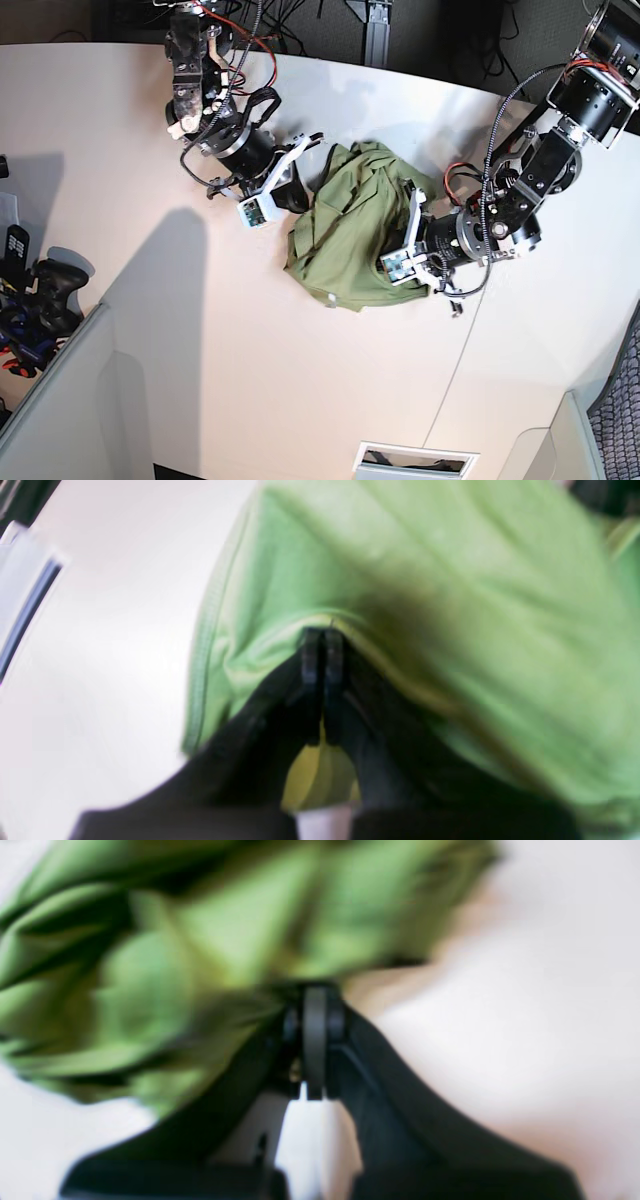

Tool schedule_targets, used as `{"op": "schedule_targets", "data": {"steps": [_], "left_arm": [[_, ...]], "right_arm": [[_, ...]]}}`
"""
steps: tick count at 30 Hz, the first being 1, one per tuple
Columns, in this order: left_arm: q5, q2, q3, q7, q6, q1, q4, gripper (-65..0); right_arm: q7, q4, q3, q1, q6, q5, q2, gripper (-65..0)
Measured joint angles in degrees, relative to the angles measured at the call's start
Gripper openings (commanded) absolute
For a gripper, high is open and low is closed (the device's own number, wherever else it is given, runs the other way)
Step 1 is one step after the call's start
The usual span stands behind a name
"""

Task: Layout the t-shirt on the table in an organized manner, then fold the t-shirt properly
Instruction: 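Fold the bundle edge over with the left gripper toward the right gripper, then press and tuck the bundle edges with both grippers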

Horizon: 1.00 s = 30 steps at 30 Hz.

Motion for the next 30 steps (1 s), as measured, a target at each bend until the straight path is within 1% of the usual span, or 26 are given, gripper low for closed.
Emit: {"op": "schedule_targets", "data": {"steps": [3, 5, 8, 10, 12, 15, 17, 19, 21, 24, 26, 28, 30], "left_arm": [[-0.44, -1.64, -0.83, 0.96, 0.15, -0.02, 4.07, -65.0], [-1.9, -2.64, -0.85, 1.86, 0.33, -0.15, 7.43, -65.0], [-3.87, -3.19, -0.85, 4.74, 0.46, -0.33, 11.32, -65.0], [-5.57, -3.37, -0.85, 6.29, 0.44, -0.26, 12.59, -65.0], [-7.15, -3.69, -0.85, 7.23, 0.48, 0.11, 13.46, -65.0], [-7.74, -3.8, -0.9, 7.85, 0.46, 1.38, 13.64, -65.0], [-7.74, -3.85, -0.96, 7.85, 0.44, 3.54, 13.66, -65.0], [-7.5, -3.78, -0.92, 7.89, 0.28, 6.16, 13.49, -65.0], [-6.16, -3.78, -0.74, 6.56, 0.2, 7.3, 11.93, -65.0], [-5.07, -3.8, -0.85, 3.91, 0.31, 6.93, 7.56, -65.0], [-5.01, -3.74, -0.85, 2.67, 0.33, 6.97, 3.96, -65.0], [-3.48, -3.5, -0.85, 1.44, 0.28, 7.21, -0.04, -65.0], [-3.32, -3.54, -0.85, -2.1, 0.33, 7.21, -2.91, -65.0]], "right_arm": [[0.02, 1.95, 2.25, -0.02, 0.0, 0.5, 0.48, -65.0], [-1.42, 3.39, 3.61, -0.02, 0.0, 1.55, 0.46, -65.0], [-3.32, 6.21, 5.14, -0.02, 0.0, 6.16, 0.46, -65.0], [-3.28, 7.69, 5.6, 0.28, 0.0, 9.16, 0.42, -65.0], [-3.58, 8.35, 5.62, 1.36, 0.0, 10.32, -0.59, -65.0], [-3.74, 8.26, 5.09, 3.72, 0.0, 11.17, -3.91, -65.0], [-3.56, 7.39, 3.78, 5.35, 0.02, 9.46, -5.97, -65.0], [-3.15, 4.42, 2.36, 7.32, 0.13, 6.88, -7.19, -65.0], [-3.02, -1.25, 0.72, 10.03, 0.35, 5.18, -7.34, -65.0], [-0.87, -11.28, -1.29, 14.25, 0.26, -0.63, -7.17, -65.0], [1.25, -17.0, -1.53, 16.09, 0.31, -3.19, -7.17, -65.0], [4.76, -21.66, -1.53, 17.07, 0.33, -4.42, -7.15, -65.0], [7.21, -25.44, -1.53, 18.36, 0.59, -5.7, -7.15, -65.0]]}}
